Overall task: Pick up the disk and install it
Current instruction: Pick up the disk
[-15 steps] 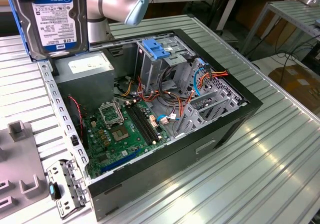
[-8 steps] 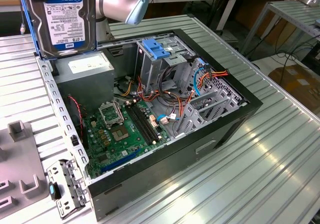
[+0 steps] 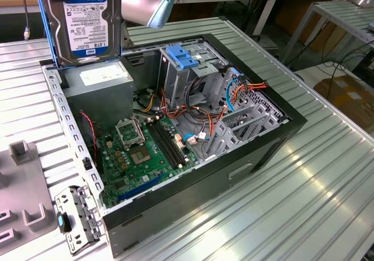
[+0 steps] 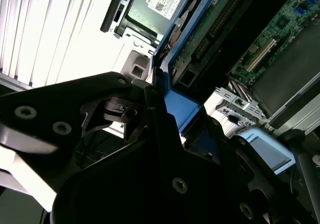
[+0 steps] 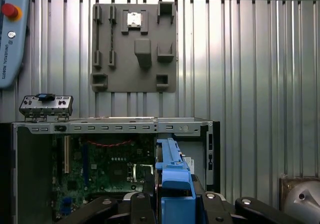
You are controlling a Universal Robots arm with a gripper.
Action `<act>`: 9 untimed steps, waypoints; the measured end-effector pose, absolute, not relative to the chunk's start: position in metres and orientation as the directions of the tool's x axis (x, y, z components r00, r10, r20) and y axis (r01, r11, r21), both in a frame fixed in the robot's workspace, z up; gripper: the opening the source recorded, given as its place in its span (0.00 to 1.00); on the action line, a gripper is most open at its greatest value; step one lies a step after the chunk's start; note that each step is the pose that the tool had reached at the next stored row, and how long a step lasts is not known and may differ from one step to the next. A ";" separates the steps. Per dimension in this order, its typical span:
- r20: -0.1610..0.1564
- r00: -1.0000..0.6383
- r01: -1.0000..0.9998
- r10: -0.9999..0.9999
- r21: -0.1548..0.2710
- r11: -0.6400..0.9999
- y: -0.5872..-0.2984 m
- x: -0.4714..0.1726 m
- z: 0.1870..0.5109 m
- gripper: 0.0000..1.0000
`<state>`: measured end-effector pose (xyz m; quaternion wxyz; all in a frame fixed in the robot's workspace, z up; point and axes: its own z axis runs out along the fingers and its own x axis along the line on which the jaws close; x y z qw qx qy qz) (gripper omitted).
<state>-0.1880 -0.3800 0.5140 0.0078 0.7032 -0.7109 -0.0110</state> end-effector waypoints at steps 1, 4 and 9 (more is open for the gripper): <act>-0.004 -0.011 -1.000 -1.000 0.027 0.011 -0.380 -0.188 0.514 0.37; -0.004 -0.011 -1.000 -1.000 0.027 0.011 -0.380 -0.187 0.514 0.37; -0.004 -0.011 -1.000 -1.000 0.027 0.011 -0.380 -0.187 0.514 0.37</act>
